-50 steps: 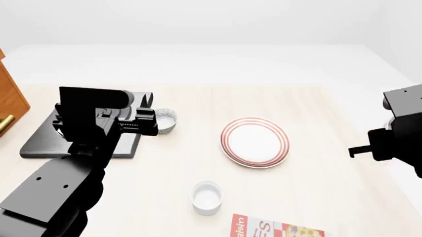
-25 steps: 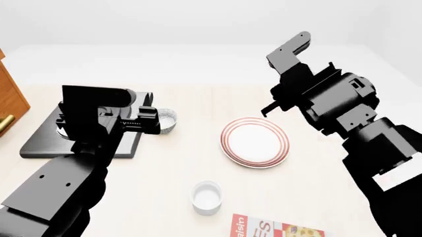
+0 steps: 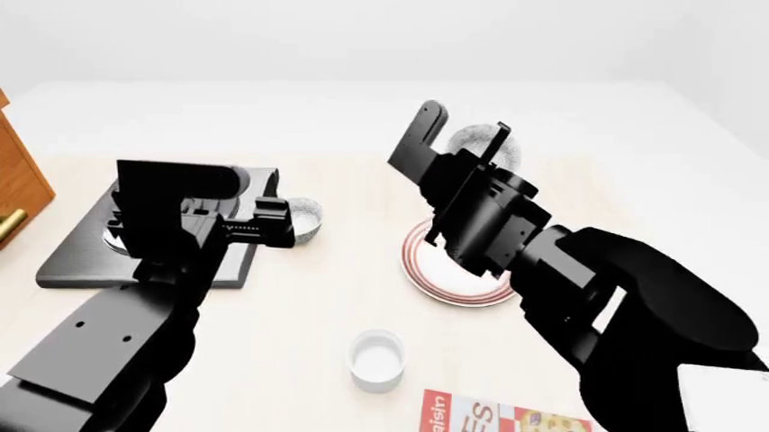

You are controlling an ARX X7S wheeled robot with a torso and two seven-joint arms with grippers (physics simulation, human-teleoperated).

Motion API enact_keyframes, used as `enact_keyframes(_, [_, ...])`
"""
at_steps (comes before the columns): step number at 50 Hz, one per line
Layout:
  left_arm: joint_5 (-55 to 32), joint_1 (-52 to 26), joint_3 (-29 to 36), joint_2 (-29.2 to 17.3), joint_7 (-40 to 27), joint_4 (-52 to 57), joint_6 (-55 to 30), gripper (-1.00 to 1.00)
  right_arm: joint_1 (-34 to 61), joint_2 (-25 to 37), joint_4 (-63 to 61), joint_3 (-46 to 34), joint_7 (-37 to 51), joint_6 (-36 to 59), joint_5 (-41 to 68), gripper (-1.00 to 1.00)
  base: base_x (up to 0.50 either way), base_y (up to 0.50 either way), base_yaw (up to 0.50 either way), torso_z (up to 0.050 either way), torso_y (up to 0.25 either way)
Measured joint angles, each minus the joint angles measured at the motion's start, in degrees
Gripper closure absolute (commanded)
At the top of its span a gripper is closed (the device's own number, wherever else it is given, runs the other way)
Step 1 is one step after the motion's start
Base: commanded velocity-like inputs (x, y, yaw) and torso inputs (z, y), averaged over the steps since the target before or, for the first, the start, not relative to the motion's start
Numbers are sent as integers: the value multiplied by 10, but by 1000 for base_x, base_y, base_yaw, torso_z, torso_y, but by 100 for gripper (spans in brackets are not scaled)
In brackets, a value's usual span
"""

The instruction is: Pick the akita bowl next to the cookies box and place it on the plate.

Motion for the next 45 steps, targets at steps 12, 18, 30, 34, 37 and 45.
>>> enact_keyframes(12, [-3, 6, 0, -1, 1, -1, 6, -100, -36, -10, -5, -29, 28, 14, -27, 100, 0, 0, 0, 0, 1])
enact_keyframes(18, [-6, 8, -1, -1, 1, -2, 8, -100, -46, -12, -6, -34, 29, 19, -37, 100, 0, 0, 0, 0, 0])
enact_keyframes(30, [-3, 10, 8, -5, 2, -2, 16, -100, -60, -13, -1, -37, 27, 15, -44, 100, 0, 0, 0, 0, -150])
enact_keyframes(34, [-2, 12, 11, -6, 3, -3, 20, -100, -63, -13, 0, -38, 25, 13, -41, 100, 0, 0, 0, 0, -120])
enact_keyframes(37, [-3, 13, 11, -7, 4, -2, 23, -100, -65, -13, 1, -38, 24, 12, -41, 100, 0, 0, 0, 0, 0])
enact_keyframes(45, [0, 13, 15, -10, 3, -2, 25, -100, -66, -14, 6, -38, 24, 10, -42, 100, 0, 0, 0, 0, -122])
